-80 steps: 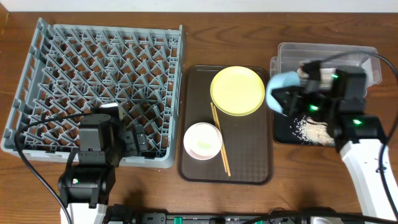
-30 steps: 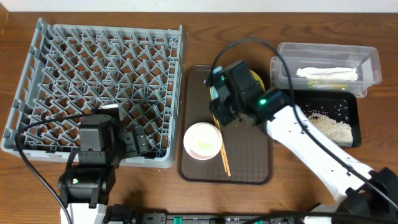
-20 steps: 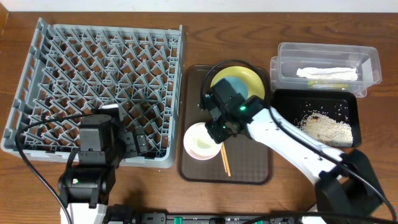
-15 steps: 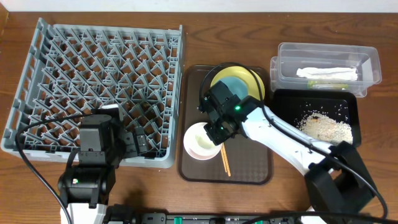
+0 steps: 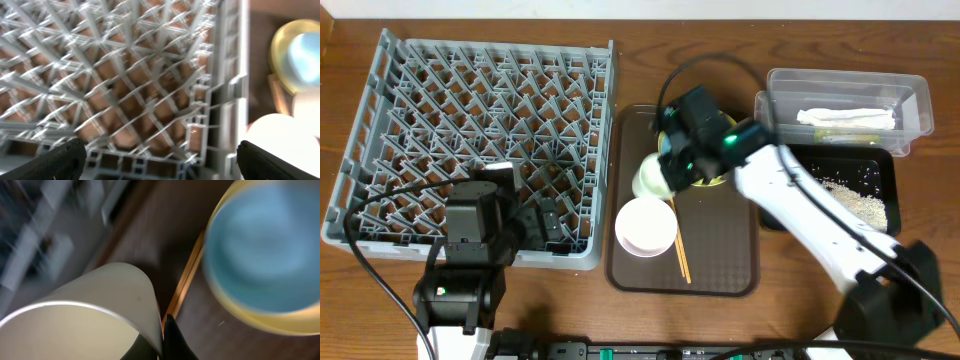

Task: Sort waste into correct bins and load items into the dishwasher
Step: 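Grasp the white cup with the right gripper and lift it, then hand the white cup from the right gripper to the left gripper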

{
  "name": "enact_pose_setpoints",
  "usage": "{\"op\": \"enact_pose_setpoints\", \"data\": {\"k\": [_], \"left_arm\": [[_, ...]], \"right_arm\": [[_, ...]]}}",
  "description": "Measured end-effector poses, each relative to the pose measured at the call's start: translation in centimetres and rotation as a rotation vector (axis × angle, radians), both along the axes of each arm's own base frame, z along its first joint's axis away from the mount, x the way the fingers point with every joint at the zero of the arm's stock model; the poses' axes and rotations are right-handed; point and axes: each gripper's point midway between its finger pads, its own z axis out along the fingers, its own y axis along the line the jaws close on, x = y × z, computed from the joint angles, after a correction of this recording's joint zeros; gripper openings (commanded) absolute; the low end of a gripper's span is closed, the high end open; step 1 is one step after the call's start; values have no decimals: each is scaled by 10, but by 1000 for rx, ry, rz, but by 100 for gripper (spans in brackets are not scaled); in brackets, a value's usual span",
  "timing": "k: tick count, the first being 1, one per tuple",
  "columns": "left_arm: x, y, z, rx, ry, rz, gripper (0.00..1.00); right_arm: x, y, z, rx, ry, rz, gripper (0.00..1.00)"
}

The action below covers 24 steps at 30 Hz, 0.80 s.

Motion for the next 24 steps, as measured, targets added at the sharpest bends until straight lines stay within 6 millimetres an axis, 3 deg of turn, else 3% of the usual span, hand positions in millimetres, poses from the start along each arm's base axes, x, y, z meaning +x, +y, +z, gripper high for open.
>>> {"op": "enact_pose_setpoints", "data": {"k": [5, 11, 17, 24], "left_arm": [[17, -24, 22, -102, -110, -99, 99], [39, -56, 55, -262, -240, -219, 99], [44, -96, 97, -419, -383, -457, 99], [21, -129, 135, -534, -495, -741, 99]], "right_arm": [[34, -6, 65, 180, -151, -60, 1], [44, 2, 94, 403, -123, -48, 1], [20, 30, 123, 619, -47, 118, 1], [-14, 47, 155, 810, 41, 317, 1]]}}
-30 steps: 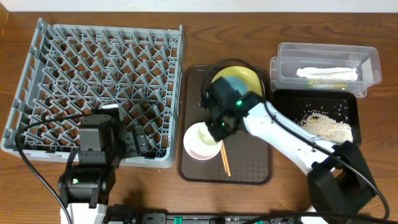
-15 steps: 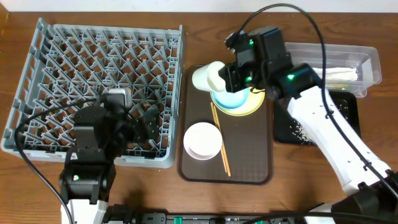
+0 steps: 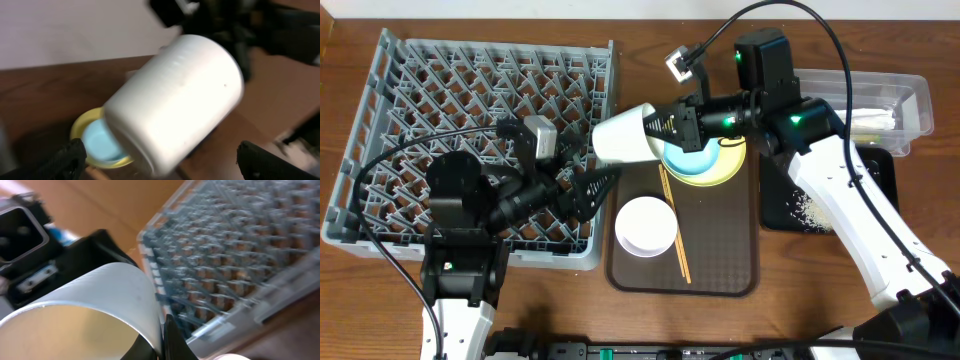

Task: Sort waste into correct bins and load items into the dishwasher
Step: 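Hand the white cup from the right gripper to the left gripper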

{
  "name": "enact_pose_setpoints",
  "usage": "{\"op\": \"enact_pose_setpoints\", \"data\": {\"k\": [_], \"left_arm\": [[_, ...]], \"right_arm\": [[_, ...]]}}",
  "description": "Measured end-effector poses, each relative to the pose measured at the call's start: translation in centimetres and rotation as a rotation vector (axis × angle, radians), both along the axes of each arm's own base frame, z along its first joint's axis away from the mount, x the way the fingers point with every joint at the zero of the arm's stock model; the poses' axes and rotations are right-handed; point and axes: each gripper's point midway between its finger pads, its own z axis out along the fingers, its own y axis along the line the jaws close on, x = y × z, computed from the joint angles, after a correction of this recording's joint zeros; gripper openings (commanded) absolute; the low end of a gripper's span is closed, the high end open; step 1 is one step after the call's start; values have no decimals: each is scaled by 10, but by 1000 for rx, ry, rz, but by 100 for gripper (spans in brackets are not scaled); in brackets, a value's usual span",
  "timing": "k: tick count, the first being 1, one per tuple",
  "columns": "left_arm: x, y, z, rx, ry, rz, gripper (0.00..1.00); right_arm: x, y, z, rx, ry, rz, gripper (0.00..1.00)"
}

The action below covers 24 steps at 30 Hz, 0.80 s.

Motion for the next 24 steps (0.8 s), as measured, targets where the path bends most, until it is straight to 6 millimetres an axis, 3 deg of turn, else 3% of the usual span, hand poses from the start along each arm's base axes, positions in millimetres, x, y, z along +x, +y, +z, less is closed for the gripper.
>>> {"op": "enact_pose_setpoints", "data": {"k": [10, 24], "left_arm": [[-32, -18, 22, -41, -105, -227, 96], [-40, -20, 24, -48, -113, -278, 89]], "right_arm": [[-41, 13, 25, 137, 34, 216, 1], [-61, 22, 30, 164, 54, 296, 1]]}}
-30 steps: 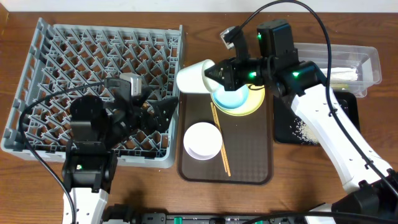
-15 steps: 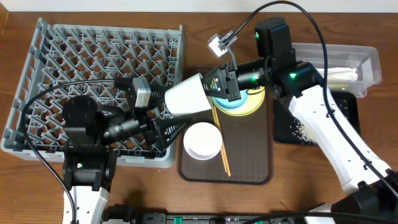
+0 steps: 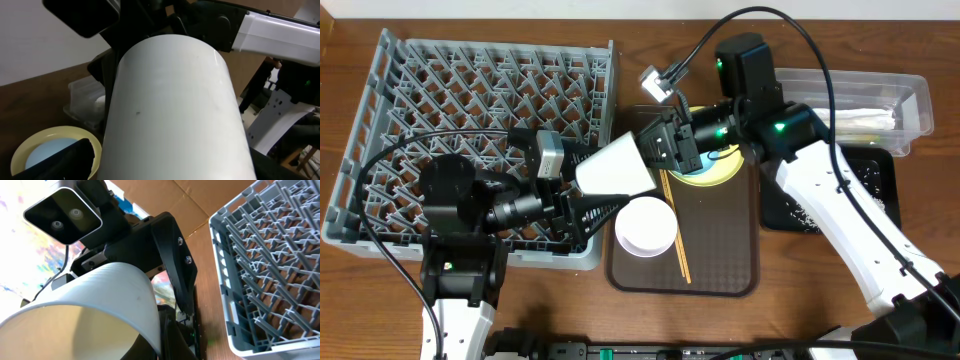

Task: Sort waste into correct bins and load items into the dishwasher
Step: 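Hand the white cup from the right gripper to the left gripper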

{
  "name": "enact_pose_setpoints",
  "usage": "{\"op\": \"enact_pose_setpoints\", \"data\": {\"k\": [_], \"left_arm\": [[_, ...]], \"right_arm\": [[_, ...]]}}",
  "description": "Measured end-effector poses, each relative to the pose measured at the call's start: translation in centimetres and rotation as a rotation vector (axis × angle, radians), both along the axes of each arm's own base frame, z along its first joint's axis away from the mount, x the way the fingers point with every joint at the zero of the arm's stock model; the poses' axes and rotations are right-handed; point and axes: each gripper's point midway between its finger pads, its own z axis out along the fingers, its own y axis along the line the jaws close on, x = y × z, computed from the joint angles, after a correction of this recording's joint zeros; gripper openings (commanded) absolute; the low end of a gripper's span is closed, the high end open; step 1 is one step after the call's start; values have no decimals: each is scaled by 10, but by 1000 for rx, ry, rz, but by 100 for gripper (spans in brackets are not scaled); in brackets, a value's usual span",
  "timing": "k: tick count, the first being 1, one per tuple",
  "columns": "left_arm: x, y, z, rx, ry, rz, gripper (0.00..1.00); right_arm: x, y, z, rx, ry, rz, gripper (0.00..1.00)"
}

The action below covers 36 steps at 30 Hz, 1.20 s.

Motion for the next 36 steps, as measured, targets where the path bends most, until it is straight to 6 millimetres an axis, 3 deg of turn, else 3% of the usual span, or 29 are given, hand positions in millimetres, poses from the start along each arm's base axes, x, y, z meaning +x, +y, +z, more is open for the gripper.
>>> {"op": "enact_pose_setpoints", "data": {"k": [8, 14, 26, 36], "left_arm": [[0, 0, 4, -1, -29, 0, 88], [-1, 0, 4, -2, -30, -7, 79], [-1, 0, 3, -2, -20, -6, 80], [-1, 0, 3, -2, -20, -6, 80]], "right_arm": [[-1, 0, -1, -8, 17, -1, 1], [0, -1, -2, -11, 19, -4, 1], [9, -11, -2, -14, 36, -35, 1], [5, -12, 0, 1, 45, -12, 1]]}}
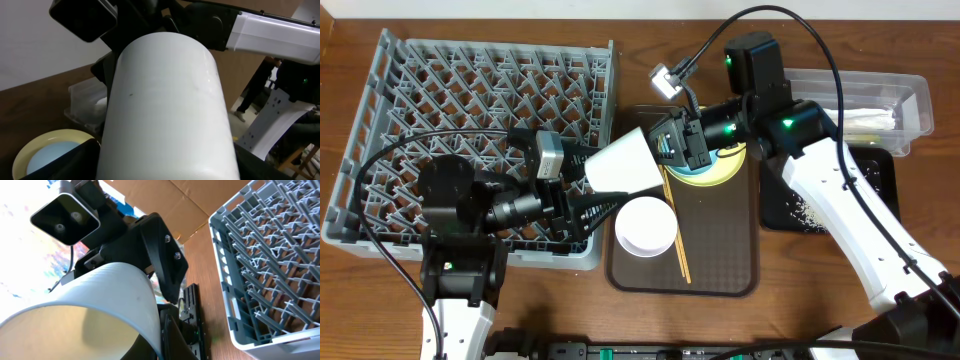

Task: Sort waste into correct bins and load items into the dishwasher
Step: 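Hand the white cup from the right gripper to the left gripper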

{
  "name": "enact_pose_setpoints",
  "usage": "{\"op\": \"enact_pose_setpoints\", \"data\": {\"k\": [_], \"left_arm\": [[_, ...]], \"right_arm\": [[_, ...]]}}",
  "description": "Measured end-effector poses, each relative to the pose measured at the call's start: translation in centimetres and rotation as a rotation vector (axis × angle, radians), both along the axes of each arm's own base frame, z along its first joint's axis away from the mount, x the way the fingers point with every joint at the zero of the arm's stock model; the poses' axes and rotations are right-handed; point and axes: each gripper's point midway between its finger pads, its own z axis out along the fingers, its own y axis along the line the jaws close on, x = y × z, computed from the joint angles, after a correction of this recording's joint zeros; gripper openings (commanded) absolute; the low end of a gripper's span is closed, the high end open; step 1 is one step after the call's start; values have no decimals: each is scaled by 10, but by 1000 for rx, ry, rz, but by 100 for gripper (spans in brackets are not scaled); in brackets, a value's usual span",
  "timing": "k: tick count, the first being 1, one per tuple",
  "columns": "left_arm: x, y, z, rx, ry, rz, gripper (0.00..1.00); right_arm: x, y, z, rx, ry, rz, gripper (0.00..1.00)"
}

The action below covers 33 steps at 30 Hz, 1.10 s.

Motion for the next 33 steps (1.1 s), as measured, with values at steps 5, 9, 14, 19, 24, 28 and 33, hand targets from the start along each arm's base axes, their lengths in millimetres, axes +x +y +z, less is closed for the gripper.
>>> {"op": "enact_pose_setpoints", "data": {"k": [5, 9, 14, 19, 24, 28, 33], "left_arm": [[0, 0, 0, 0, 0, 0, 80], [0, 0, 0, 0, 0, 0, 80], [0, 0, 0, 0, 0, -1, 79], [-2, -1, 0, -1, 0, -10, 68], [-3, -1, 0, -2, 4, -16, 61], [-2, -1, 0, -2, 4, -14, 60], [-2, -1, 0, -2, 5, -11, 59]], "right_arm": [[0, 0, 0, 1, 1, 2, 1], [-2, 1, 0, 2, 1, 7, 1], [-2, 1, 0, 2, 1, 8, 1], [-1, 1, 0, 0, 1, 5, 1], [-1, 1, 0, -1, 0, 4, 8], [-3, 1, 1, 2, 8, 10, 15], [-3, 1, 1, 4, 12, 14, 32]]}}
